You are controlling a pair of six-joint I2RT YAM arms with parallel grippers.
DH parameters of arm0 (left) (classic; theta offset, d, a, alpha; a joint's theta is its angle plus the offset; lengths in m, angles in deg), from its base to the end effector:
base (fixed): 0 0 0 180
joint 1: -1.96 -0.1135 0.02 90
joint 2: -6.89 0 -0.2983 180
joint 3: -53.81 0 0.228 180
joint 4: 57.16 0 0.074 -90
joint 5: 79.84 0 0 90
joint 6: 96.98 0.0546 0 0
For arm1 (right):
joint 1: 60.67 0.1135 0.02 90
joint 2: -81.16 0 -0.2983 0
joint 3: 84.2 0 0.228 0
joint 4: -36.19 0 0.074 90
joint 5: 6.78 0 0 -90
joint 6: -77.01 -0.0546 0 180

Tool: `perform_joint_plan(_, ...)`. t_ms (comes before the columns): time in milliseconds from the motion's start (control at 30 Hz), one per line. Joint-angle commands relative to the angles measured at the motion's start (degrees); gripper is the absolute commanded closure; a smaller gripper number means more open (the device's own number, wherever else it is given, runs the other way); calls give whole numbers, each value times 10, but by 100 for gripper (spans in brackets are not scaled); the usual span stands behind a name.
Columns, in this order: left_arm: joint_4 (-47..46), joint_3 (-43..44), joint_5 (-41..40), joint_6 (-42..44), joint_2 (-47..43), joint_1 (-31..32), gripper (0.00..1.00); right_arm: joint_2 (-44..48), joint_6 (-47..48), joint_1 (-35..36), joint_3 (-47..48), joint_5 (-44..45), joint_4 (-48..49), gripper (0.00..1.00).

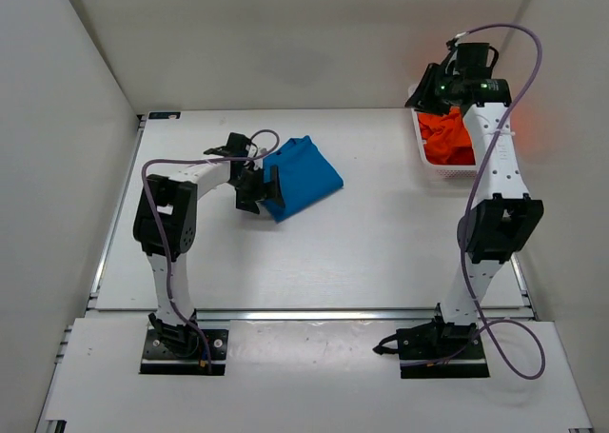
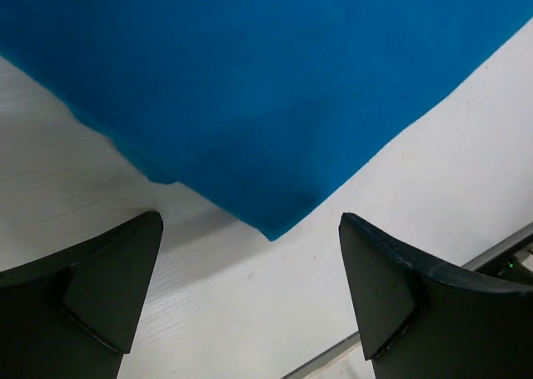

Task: Fold and stack the t-shirts
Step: Put the neatly folded tshirt into the corner of the board with the left arm

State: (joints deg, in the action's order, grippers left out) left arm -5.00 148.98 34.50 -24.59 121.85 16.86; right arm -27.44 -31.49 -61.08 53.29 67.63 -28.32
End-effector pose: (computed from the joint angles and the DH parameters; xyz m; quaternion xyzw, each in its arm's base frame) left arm 0.3796 -0.1243 0.1891 0.0102 0.9659 -0.2428 0.0889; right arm 0.4178 0.0117 0.4326 0.0836 0.8795 0.1903 0.4281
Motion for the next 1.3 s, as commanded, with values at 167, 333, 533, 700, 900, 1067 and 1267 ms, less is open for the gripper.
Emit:
perform_joint_plan(167, 18, 45, -67, -34, 61, -26, 1, -21, 21, 36, 39, 14, -7, 75)
perform_joint_plan(333, 19, 87, -18, -61, 116, -42, 2, -2, 61, 62, 38, 74, -14, 76)
perform_joint_plan(533, 56, 209, -91, -38, 170, -14, 16, 29, 90, 116, 31, 185, -30, 79)
perform_joint_plan(700, 68, 234, -107, -31, 183, -14, 41, 70, 77, 120, 5, 204, -13, 78)
perform_joint_plan(900, 68, 229, -95, -12, 184, -27, 86, 168, 49, 111, -136, 204, 68, 77)
perform_joint_plan(1067, 58, 285, -132, 54, 184, -39, 94, 258, 36, 95, -241, 197, 150, 77)
perform_joint_plan(1267, 55, 356, -236, 166, 187, -93, 96, 282, 59, 105, -276, 212, 178, 77)
